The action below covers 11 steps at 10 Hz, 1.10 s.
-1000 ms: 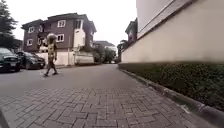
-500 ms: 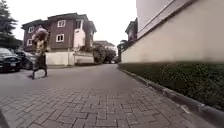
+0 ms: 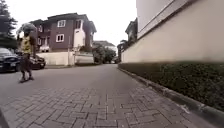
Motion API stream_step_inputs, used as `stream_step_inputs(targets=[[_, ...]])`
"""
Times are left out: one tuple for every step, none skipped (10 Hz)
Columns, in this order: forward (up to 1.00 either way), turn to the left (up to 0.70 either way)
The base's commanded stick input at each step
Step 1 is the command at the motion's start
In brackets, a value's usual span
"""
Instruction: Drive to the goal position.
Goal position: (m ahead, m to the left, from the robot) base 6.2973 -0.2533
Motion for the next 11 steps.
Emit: stream_step_inputs(targets=[[0.7, 0.0], [0.7, 0.0], [0.7, 0.0], [0.7, 0.0], [0.7, 0.0], [0.7, 0.0], [0.7, 0.0], [0.7, 0.0], [0.7, 0.0], [0.7, 0.0], [0.7, 0.0]])
